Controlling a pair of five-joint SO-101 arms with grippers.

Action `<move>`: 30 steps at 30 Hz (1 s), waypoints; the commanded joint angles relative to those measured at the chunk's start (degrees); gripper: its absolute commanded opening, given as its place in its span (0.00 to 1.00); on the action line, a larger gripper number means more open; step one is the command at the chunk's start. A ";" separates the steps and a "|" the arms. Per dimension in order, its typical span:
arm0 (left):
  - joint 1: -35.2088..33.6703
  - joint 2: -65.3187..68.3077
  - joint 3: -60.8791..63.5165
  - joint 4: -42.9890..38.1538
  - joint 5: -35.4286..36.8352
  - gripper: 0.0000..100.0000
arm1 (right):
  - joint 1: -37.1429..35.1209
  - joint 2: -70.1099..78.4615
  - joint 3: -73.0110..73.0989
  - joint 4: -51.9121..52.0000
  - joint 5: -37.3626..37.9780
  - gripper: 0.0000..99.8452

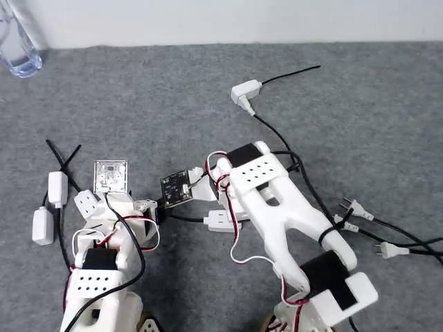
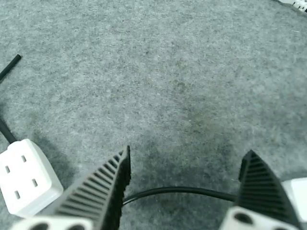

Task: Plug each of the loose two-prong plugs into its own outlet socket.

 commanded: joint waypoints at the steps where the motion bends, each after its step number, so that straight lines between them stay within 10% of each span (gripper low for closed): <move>1: 0.26 -0.70 -0.48 -1.67 -0.44 0.34 | -0.04 0.84 2.29 -1.80 0.53 0.01; 13: 0.26 -0.70 -0.48 -1.76 -0.26 0.34 | -0.22 -3.74 -1.23 3.12 -1.58 0.03; 21: 0.26 -0.70 -0.48 -1.76 -0.09 0.34 | -0.22 -12.35 -5.80 8.84 -8.79 0.30; 30: -5.01 -0.70 -2.59 -0.18 -0.35 0.34 | -1.54 -10.15 -5.71 8.57 -13.98 0.26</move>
